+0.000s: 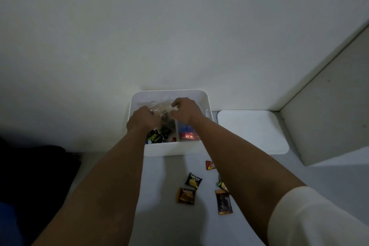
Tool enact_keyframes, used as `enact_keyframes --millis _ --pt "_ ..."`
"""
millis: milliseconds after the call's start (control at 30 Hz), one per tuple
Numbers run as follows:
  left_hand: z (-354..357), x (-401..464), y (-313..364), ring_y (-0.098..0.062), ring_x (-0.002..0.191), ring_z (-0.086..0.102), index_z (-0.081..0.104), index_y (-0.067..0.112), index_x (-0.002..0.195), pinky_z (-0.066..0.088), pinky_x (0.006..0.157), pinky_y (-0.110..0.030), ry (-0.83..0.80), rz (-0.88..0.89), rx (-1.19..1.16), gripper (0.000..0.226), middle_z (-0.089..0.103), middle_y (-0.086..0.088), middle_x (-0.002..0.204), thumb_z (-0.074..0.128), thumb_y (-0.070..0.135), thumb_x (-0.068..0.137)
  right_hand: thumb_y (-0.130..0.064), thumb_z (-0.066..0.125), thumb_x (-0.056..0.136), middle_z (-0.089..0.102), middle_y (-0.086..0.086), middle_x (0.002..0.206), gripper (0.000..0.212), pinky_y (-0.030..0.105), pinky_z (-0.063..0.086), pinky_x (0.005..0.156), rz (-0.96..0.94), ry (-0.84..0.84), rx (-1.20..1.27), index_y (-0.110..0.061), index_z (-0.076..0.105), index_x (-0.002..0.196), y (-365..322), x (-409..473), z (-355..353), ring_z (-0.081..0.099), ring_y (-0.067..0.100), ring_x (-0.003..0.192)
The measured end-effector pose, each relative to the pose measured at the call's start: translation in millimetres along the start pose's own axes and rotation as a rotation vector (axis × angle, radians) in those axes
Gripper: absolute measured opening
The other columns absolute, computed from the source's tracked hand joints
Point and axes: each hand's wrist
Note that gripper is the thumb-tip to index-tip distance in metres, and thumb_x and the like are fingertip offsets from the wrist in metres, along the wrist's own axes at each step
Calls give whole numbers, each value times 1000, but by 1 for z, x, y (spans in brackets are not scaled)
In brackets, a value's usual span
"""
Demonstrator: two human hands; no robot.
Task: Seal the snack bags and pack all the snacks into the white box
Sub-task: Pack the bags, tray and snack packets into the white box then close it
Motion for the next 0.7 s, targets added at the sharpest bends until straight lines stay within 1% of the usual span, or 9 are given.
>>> enact_keyframes --millis 100,167,300,400,467,533,600,633,700 --pt "1 -30 23 -27 96 66 65 27 108 53 87 -36 116 76 -50 39 70 1 105 62 48 75 -29 65 85 71 -3 109 24 31 53 91 0 183 53 -26 69 109 26 -18 -23 65 16 98" --pt "9 -52 39 -27 102 66 63 25 114 49 86 -35 197 177 -99 35 70 0 111 61 43 84 -28 62 85 72 -5 106 22 30 54 88 25 308 92 -27 69 106 50 -35 -39 66 15 94" --pt "42 -93 60 -20 93 66 67 19 104 47 84 -30 294 479 -165 22 70 2 102 63 34 88 -28 59 87 72 -9 102 20 30 56 81 67 468 114 -25 69 103 115 -80 -67 66 12 88" --pt "78 -123 62 -19 83 64 64 21 93 55 74 -38 283 680 -99 17 66 5 90 61 36 86 -30 58 88 70 -9 103 20 30 54 81 134 501 84 -25 68 105 172 -122 -80 64 11 90" --pt "106 -148 54 -15 87 63 64 24 98 56 72 -37 269 729 -91 22 65 8 92 61 41 85 -33 59 89 69 -7 104 21 29 52 81 182 486 48 -24 67 107 214 -153 -81 64 13 94" --pt "134 -173 36 -19 94 63 66 21 109 57 74 -37 294 741 -59 39 67 4 102 63 50 83 -38 61 90 67 -3 107 26 29 48 79 230 435 19 -24 65 112 253 -187 -76 63 17 99" --pt "165 -200 14 -28 111 58 58 19 129 55 87 -46 223 678 52 68 62 -5 125 65 62 76 -46 62 90 64 0 113 38 32 48 83 278 369 -11 -24 61 121 292 -223 -67 60 21 107" --pt "180 -211 0 -32 126 50 48 21 142 51 98 -51 147 597 106 87 52 -9 142 67 68 71 -52 62 88 62 1 119 47 35 48 88 300 332 -31 -26 58 127 309 -241 -61 58 23 112" --pt "208 -233 -33 -36 151 17 18 27 159 27 117 -57 -14 395 194 127 12 -11 167 68 84 57 -66 62 82 52 3 136 72 43 46 100 329 254 -76 -30 44 142 339 -276 -44 49 25 126"
Point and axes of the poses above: each hand's wrist, its own x-axis towards the middle knuckle, its own z-axis out of the palm, y = z × x
